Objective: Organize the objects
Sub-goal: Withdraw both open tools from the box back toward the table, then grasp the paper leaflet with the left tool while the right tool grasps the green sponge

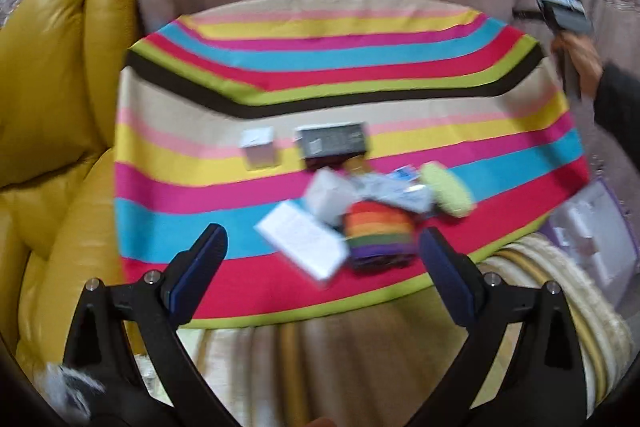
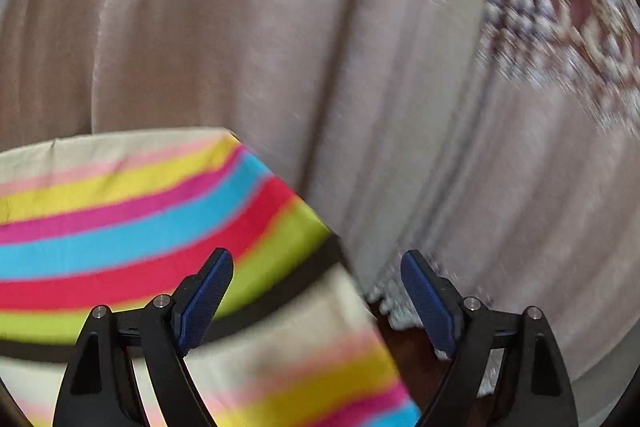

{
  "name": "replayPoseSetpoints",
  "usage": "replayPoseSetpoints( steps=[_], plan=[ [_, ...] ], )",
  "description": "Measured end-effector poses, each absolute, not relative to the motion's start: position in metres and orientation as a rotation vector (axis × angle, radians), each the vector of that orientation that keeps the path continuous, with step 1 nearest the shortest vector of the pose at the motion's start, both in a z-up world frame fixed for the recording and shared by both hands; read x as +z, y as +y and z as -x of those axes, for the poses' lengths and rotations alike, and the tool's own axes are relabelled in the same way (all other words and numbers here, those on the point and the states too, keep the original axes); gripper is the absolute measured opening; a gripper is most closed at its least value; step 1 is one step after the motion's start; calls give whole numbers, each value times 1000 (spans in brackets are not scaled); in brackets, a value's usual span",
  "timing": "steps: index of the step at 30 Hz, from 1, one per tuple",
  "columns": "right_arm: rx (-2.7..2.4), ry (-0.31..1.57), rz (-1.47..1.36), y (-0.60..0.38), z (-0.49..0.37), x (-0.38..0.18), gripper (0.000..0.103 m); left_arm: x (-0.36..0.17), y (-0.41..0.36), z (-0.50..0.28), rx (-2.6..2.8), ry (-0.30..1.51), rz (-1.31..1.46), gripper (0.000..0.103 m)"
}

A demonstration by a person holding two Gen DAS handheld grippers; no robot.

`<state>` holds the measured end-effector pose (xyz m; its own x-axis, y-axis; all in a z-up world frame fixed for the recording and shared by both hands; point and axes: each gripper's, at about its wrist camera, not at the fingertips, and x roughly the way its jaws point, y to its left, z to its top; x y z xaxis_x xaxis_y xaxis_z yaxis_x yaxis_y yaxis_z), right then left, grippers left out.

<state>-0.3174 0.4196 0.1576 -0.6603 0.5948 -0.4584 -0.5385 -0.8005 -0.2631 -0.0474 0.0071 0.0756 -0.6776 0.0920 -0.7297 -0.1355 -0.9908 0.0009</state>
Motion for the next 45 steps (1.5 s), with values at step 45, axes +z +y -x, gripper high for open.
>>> replayPoseSetpoints(
  steps=[45],
  plan=[
    [2957,298,1947,211,159,-3,89,-7,-9,110,2442,365,1433,103]
  ],
)
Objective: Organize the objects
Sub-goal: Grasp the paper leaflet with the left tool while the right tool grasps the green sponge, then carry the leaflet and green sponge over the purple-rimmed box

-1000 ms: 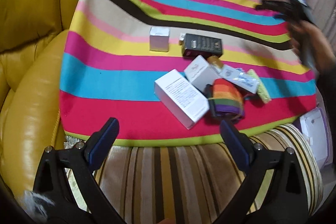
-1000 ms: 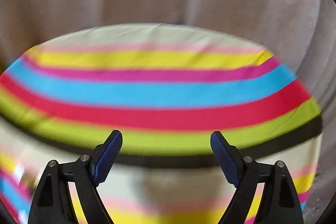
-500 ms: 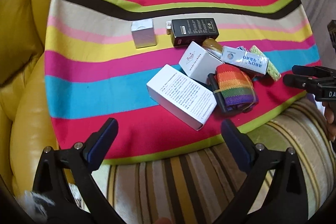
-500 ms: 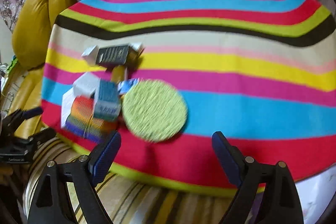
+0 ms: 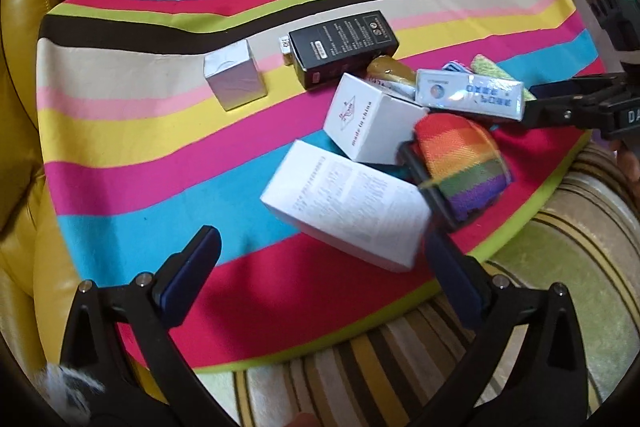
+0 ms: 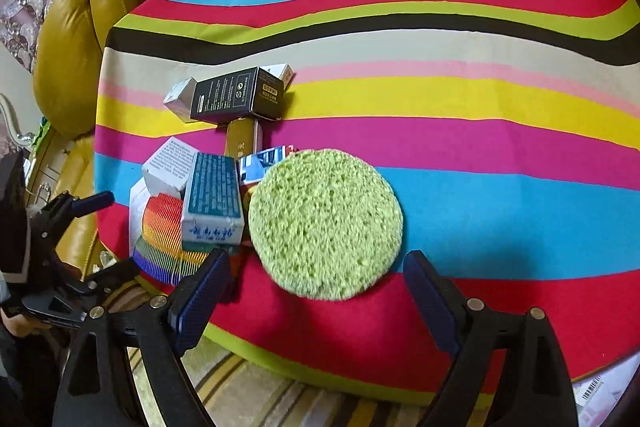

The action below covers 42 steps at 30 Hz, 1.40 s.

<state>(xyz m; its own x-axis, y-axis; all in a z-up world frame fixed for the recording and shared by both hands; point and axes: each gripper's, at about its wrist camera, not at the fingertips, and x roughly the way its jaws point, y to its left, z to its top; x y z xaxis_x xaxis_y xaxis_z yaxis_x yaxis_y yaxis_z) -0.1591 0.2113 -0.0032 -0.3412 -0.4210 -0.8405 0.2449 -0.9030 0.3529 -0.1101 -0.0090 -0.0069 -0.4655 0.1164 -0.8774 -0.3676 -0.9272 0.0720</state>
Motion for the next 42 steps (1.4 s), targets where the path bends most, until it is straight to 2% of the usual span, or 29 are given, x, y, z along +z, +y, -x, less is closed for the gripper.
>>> replayPoseSetpoints(
  steps=[12,13,14,22,27,31,34,42],
  plan=[
    [-2238,-254,-1492,206,175,-6,90,-28,-2,139,2312,404,1455,102],
    [-2239,-250,-1489,206,176,-6,90,-30,-1,139,2305,406,1461,99],
    [-2238,-245,-1484,205,177,-7,90,-31,-1,139,2292,399,1462,92],
    [-2263,-172,-1475,199,175,-8,90,-23,-5,124,2374,367,1464,91],
    [-2269,-177,-1472,202,173,-9,85,-11,-14,112,2501,289,1487,91],
    [-2263,-204,-1469,205,170,-10,82,0,-21,98,2586,141,1495,91],
    [-2277,-200,-1466,205,166,-8,82,8,-20,89,2626,24,1491,91],
    [-2367,-170,-1415,208,147,6,82,19,-1,72,2722,-92,1479,91]
  ],
)
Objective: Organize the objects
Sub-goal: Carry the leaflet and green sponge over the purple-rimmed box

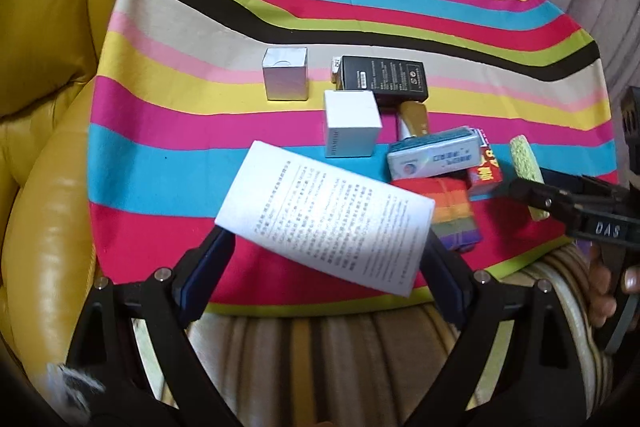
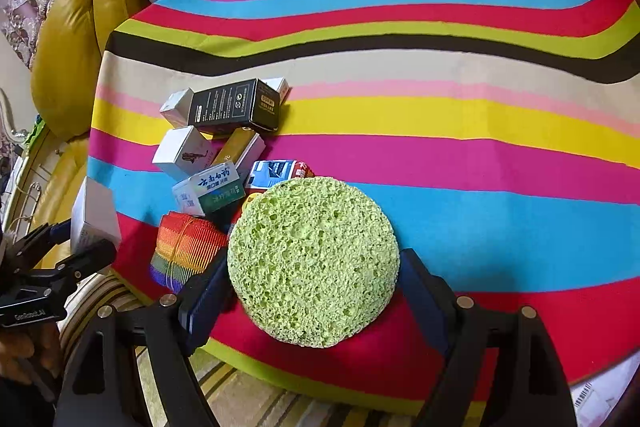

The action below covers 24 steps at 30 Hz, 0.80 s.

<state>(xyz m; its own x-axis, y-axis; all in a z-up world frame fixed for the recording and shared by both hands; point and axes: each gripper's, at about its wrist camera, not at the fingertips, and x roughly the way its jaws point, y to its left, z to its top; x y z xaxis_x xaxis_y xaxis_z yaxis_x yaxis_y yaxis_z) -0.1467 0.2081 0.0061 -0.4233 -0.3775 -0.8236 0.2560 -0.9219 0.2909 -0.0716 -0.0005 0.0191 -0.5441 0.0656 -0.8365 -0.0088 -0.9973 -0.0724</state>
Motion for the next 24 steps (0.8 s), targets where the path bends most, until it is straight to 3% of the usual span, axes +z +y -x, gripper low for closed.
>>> replayPoseSetpoints(
  steps=[14,24],
  plan=[
    [-2620,-122,-1370,241,92,34,82,32,52,49,2704,-58,1384,91],
    [-2695,-146,-1375,261,61,42,82,45,42,37,2814,-42,1330,91]
  ],
)
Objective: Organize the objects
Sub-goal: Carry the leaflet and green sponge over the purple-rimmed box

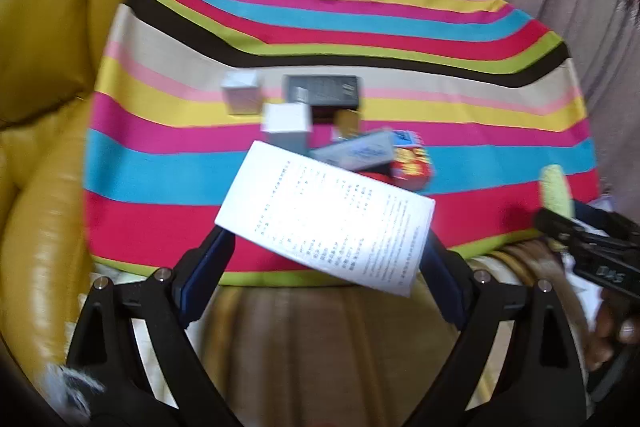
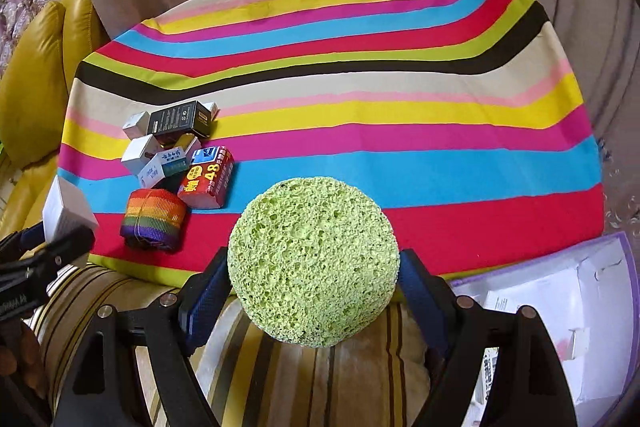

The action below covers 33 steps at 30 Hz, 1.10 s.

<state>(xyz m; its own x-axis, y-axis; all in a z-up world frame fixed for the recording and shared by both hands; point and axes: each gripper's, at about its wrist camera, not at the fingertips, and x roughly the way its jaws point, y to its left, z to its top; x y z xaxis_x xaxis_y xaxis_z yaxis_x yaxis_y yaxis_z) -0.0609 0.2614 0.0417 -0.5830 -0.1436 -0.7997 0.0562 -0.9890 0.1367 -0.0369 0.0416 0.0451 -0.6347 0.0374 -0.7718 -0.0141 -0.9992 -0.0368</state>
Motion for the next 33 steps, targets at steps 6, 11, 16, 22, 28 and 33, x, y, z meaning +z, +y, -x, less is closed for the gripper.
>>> replayPoseSetpoints(
  steps=[6,11,16,22,28,33],
  plan=[
    [-2694,-92,-1351,253,54,46,82,81,-36,-11,3157,54,1303,91],
    [-2698,-70,-1348,248,48,46,82,106,-51,-77,3227,55,1312,91],
    [-2703,-76,-1307,246,37,55,82,151,-19,-115,3097,27,1202,91],
    [-2759,-135,-1238,263,19,72,82,179,58,-98,2813,27,1022,92],
    [-2926,-192,-1273,333,-18,77,82,147,156,-47,2516,134,1026,91],
    [-3066,-343,-1403,412,-50,64,82,88,244,-16,2266,209,1141,91]
  ],
)
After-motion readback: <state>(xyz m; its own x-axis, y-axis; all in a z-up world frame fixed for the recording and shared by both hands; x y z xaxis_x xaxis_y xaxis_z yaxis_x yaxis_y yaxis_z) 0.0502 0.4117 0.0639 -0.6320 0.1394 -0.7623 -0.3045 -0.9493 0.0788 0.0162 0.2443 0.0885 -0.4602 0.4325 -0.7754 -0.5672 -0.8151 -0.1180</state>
